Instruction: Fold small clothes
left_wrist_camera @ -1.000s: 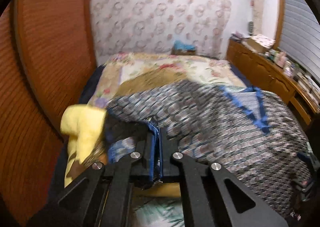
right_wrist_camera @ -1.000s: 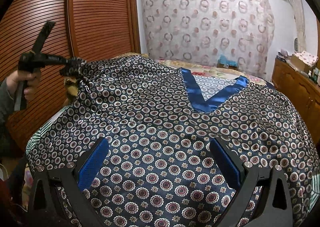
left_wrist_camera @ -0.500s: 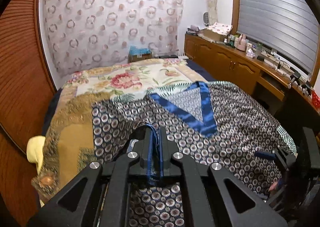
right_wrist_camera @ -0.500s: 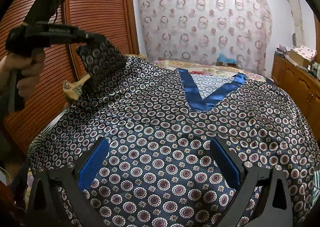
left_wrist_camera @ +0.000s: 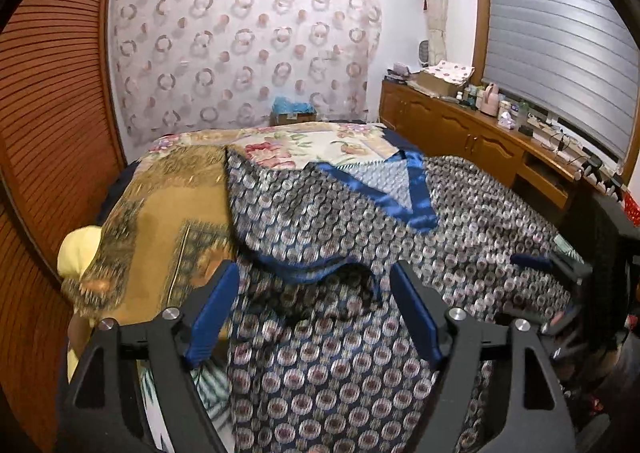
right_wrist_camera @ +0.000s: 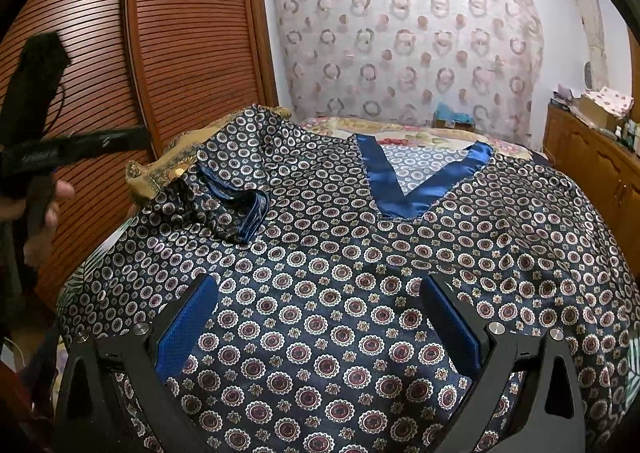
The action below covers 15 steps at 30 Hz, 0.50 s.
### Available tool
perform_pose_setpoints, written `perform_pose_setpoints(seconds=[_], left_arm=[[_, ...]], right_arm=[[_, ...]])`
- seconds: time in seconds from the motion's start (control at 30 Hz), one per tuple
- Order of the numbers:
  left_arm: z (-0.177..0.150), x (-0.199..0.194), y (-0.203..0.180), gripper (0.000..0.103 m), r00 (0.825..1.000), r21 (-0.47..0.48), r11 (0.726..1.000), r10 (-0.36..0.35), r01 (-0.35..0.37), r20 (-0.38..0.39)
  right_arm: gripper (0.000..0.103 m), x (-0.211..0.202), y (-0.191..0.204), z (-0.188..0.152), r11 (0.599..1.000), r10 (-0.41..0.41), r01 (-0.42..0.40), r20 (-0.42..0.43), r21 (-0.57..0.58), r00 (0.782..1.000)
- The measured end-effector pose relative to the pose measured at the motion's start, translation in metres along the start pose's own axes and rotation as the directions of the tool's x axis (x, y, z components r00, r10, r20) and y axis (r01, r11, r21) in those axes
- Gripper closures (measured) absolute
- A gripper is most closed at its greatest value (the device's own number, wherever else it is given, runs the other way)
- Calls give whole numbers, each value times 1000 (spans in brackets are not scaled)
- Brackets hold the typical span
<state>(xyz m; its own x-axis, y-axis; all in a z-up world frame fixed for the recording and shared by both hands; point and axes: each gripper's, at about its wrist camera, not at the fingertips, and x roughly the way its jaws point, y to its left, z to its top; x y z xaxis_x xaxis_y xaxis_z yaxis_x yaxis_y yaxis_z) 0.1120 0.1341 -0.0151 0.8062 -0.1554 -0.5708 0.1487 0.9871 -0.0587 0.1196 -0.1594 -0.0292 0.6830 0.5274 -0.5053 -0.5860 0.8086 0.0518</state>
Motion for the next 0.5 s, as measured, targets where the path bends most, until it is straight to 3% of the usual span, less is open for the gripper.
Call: perform_pose_setpoints(seconds=[0.33, 0.5], left_arm=[[-61, 27, 10, 24, 991, -36, 998, 43, -48, -123], [-75, 38, 17, 24, 979, -39, 994, 94, -103, -182]], right_arm=[[4, 4, 9, 32, 992, 86, -87, -8, -88, 996], [14, 27, 21, 60, 976, 167, -168, -24, -136, 986]])
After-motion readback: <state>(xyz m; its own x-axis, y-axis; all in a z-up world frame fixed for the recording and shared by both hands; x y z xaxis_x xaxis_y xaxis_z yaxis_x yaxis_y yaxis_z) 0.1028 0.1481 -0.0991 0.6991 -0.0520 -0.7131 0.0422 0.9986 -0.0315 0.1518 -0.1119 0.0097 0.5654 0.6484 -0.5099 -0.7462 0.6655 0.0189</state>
